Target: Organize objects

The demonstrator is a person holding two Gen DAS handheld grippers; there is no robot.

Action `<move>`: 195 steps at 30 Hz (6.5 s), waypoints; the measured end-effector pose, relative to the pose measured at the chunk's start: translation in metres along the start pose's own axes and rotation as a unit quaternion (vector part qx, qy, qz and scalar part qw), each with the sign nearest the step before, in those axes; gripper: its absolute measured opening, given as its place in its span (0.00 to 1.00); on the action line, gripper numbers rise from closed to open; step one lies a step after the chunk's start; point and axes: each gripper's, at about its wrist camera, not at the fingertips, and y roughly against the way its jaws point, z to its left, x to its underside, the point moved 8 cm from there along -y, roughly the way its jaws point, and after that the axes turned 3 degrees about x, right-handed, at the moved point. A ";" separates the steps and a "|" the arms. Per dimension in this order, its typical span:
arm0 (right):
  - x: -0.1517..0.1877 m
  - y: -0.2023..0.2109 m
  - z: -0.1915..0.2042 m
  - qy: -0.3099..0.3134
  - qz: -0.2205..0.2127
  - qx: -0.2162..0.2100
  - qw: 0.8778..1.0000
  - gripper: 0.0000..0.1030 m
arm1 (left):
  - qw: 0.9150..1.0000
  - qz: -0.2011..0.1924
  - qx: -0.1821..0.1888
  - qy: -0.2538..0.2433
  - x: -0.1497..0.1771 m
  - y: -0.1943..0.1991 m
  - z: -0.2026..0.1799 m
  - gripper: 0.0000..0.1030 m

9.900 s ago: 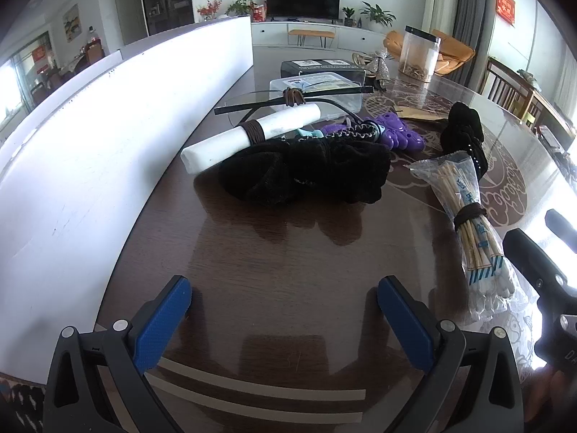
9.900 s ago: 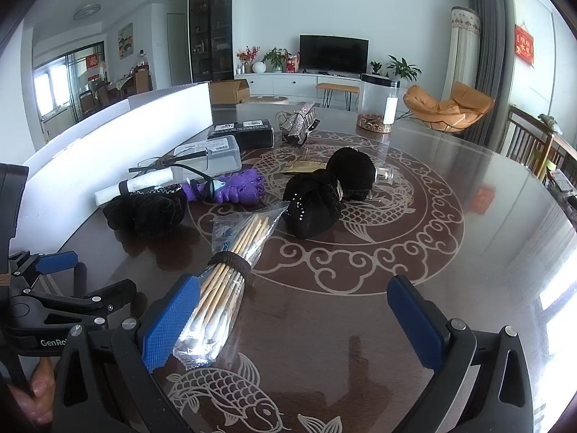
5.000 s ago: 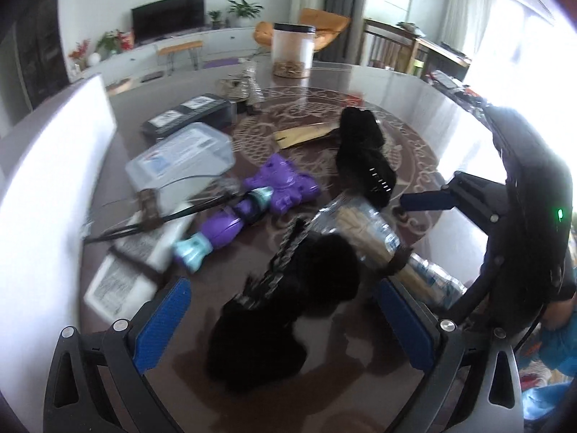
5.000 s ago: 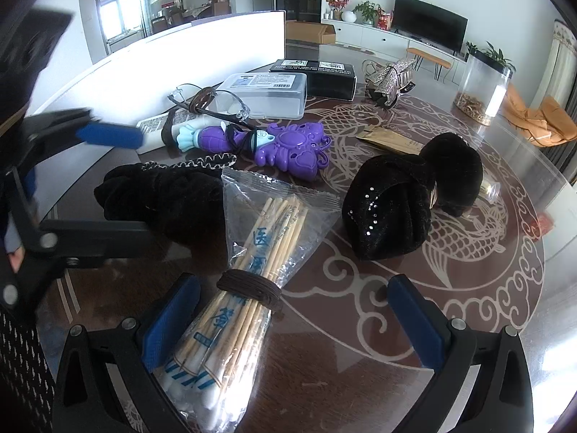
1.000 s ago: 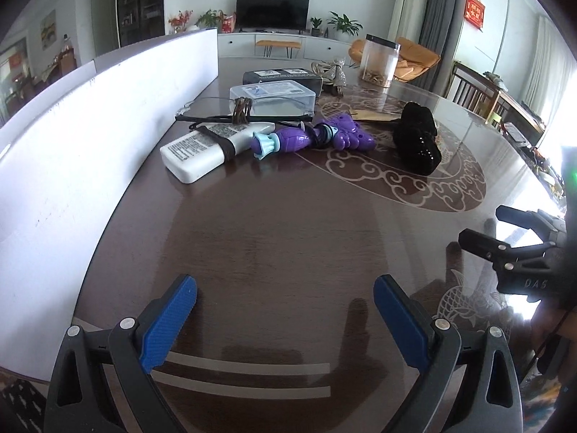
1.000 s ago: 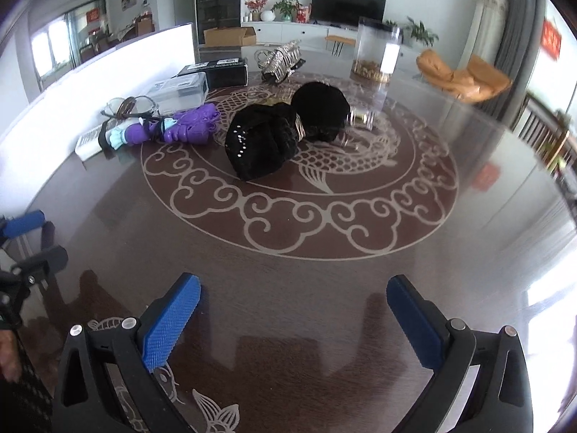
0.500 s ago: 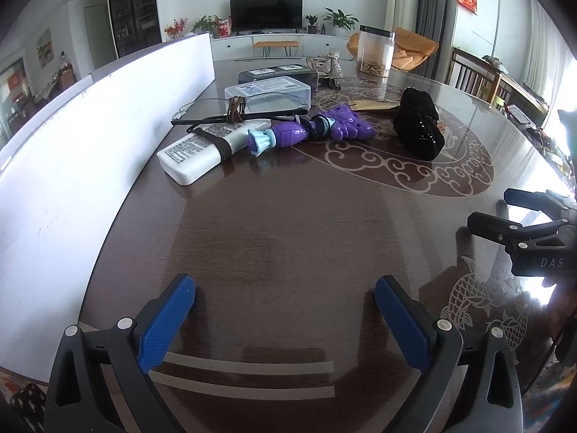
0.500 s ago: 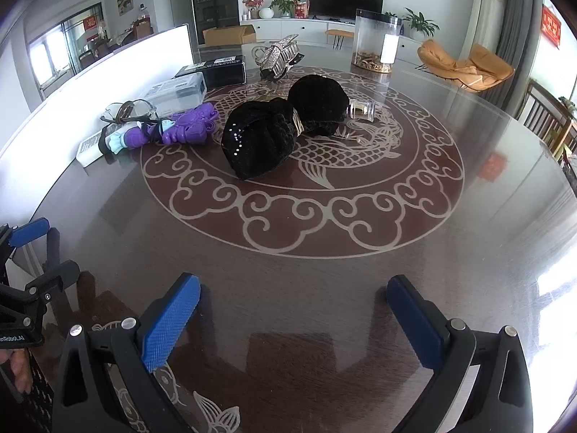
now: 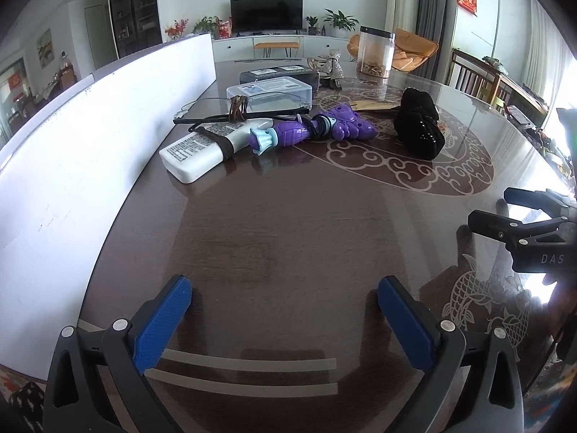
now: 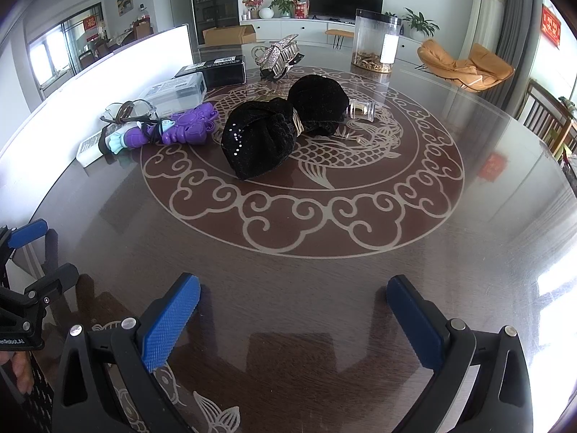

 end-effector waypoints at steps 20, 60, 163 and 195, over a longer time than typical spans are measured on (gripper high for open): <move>0.000 0.000 0.000 0.000 0.000 0.000 1.000 1.00 | 1.000 0.000 0.000 0.000 0.000 0.000 0.000 1.00; 0.000 0.000 0.000 0.000 0.001 -0.002 1.000 1.00 | 1.000 0.015 -0.010 0.012 0.007 0.005 0.023 1.00; -0.011 0.012 -0.060 -0.094 -0.031 -0.017 0.995 0.95 | 0.991 0.065 0.082 -0.086 -0.082 -0.056 -0.070 0.20; -0.019 -0.001 -0.065 -0.090 0.088 -0.033 0.992 0.95 | 0.998 0.034 0.052 -0.024 -0.025 -0.007 -0.011 0.28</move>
